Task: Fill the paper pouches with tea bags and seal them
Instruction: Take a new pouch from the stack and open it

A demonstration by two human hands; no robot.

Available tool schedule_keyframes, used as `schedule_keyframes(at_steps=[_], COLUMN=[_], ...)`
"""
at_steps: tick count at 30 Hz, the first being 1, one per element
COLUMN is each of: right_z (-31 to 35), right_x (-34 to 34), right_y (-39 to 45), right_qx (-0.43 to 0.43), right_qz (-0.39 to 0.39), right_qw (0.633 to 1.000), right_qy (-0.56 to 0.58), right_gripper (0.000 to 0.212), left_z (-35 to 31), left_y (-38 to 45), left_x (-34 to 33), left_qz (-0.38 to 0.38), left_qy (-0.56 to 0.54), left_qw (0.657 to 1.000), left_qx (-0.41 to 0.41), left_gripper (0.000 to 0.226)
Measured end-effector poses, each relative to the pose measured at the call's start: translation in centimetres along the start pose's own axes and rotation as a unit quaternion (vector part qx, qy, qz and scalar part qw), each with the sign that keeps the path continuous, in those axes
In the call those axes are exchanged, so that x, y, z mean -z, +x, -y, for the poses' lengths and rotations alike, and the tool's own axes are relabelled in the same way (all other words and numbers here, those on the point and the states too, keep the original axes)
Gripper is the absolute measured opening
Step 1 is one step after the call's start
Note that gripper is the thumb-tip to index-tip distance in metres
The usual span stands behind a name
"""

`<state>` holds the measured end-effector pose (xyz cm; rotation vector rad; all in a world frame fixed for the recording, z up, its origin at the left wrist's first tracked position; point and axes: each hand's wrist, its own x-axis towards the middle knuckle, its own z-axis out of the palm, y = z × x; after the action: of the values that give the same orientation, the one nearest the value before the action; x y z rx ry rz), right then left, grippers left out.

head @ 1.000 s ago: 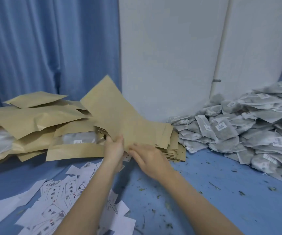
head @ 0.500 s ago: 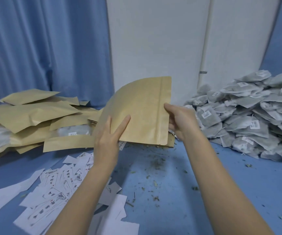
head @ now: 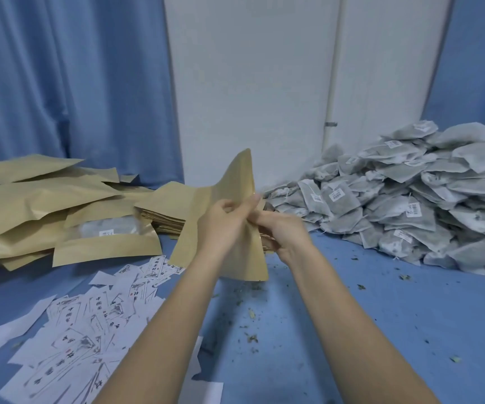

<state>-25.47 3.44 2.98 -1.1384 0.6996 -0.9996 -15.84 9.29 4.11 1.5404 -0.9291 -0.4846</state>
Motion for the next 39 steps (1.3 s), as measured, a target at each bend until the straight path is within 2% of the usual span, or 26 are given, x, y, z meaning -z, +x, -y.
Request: schedule_keyframes(at_steps=[2, 4, 9, 12, 14, 16, 18, 20, 21, 22, 24, 26, 28, 30, 33, 35, 36, 39], right_z=[0.2, 0.5, 0.6, 0.1, -0.4, -0.8, -1.0, -1.1, -1.1, -1.1, -1.0, -0.8, -0.7, -0.7, -0.4, 0.0, 0.0, -0.3], right_x=[-0.1, 0.2, 1.3, 1.5, 1.5, 1.6, 1.6, 1.8, 1.8, 1.7, 1.4, 1.2, 1.7, 2.1, 3.0, 4.1, 4.5, 4.7], right_y=[-0.3, -0.6, -0.6, -0.6, -0.6, -0.5, -0.6, -0.7, -0.8, -0.9, -1.2, -1.5, -1.4, -1.3, -1.1, -0.8, -0.7, -1.1], right_qx=[0.016, 0.019, -0.029, -0.076, -0.103, -0.120, -0.124, -0.056, 0.017, 0.100, 0.239, 0.295, 0.315, 0.314, 0.284, 0.241, 0.233, 0.295], right_qz=[0.008, 0.020, 0.077, 0.133, 0.167, 0.176, 0.163, 0.134, 0.107, 0.068, -0.005, -0.031, -0.042, -0.048, -0.069, -0.059, -0.051, -0.061], right_qw=[1.000, 0.999, 0.996, 0.986, 0.975, 0.969, 0.970, 0.988, 0.994, 0.982, 0.901, 0.833, 0.815, 0.824, 0.861, 0.901, 0.909, 0.875], right_qy=[-0.011, -0.023, -0.014, 0.062, 0.103, 0.123, 0.130, 0.061, -0.027, -0.144, -0.363, -0.467, -0.485, -0.470, -0.416, -0.357, -0.343, -0.380], right_gripper=[0.012, 0.011, 0.004, 0.010, 0.022, 0.033, 0.029, 0.015, 0.011, 0.010, 0.013, 0.017, 0.022, 0.021, 0.017, 0.015, 0.016, 0.029], left_z=[-0.4, -0.5, -0.3, 0.0, 0.1, -0.1, -0.2, -0.3, -0.3, -0.3, -0.3, -0.3, -0.4, -0.5, -0.5, -0.3, -0.4, -1.1], left_y=[-0.1, -0.3, -0.4, -0.9, -1.2, -1.5, -1.8, -1.9, -1.8, -1.8, -1.9, -2.1, -2.1, -2.0, -2.5, -2.5, -2.5, -2.2], left_x=[-0.5, -0.7, -1.1, -1.2, -1.2, -1.2, -1.2, -1.2, -1.4, -1.5, -2.1, -2.7, -3.1, -3.4, -3.5, -3.5, -3.4, -3.7], left_qz=[-0.057, -0.075, -0.032, -0.015, -0.003, -0.010, -0.019, -0.018, -0.020, -0.020, -0.018, -0.018, -0.014, -0.013, -0.021, -0.014, -0.003, 0.007], left_qy=[0.072, 0.096, 0.012, 0.040, 0.055, 0.078, 0.120, 0.171, 0.196, 0.218, 0.257, 0.277, 0.286, 0.303, 0.316, 0.310, 0.313, 0.345], left_qw=[0.995, 0.991, 0.998, 0.997, 0.995, 0.993, 0.988, 0.979, 0.975, 0.970, 0.959, 0.952, 0.947, 0.937, 0.927, 0.926, 0.924, 0.913], left_qx=[-0.031, -0.060, -0.048, -0.072, -0.081, -0.088, -0.099, -0.106, -0.107, -0.107, -0.114, -0.130, -0.149, -0.172, -0.202, -0.217, -0.219, -0.217], left_gripper=[0.055, 0.050, 0.020, 0.026, 0.032, 0.037, 0.036, 0.031, 0.029, 0.027, 0.027, 0.026, 0.024, 0.023, 0.017, 0.016, 0.016, 0.018])
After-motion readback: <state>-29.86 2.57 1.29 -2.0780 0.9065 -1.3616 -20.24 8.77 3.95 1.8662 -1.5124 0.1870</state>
